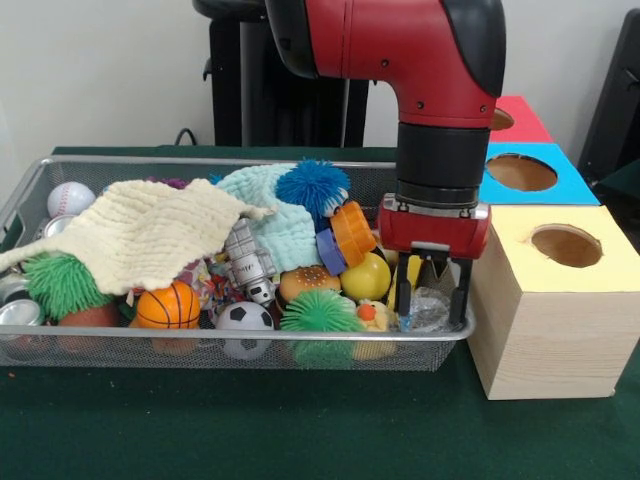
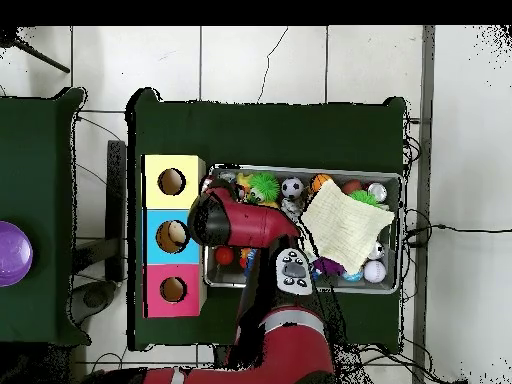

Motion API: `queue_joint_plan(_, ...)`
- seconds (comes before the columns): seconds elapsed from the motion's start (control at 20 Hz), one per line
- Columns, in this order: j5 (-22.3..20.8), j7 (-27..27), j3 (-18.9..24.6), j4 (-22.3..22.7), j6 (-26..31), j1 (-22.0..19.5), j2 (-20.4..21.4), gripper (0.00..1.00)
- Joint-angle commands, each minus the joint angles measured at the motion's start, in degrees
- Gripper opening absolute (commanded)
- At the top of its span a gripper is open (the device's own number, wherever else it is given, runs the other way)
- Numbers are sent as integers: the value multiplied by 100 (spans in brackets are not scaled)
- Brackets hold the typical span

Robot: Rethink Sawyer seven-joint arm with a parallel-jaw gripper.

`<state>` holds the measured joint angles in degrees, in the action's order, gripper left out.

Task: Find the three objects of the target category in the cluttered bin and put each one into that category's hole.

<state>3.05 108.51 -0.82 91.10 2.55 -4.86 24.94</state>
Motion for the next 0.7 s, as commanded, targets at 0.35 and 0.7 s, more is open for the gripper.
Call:
queue_joint_plan(0.35,349,1012,555,-98,-91,222,-463,100)
queue_joint_plan(0.7,805,1136,-397,-360,859,761,-697,100)
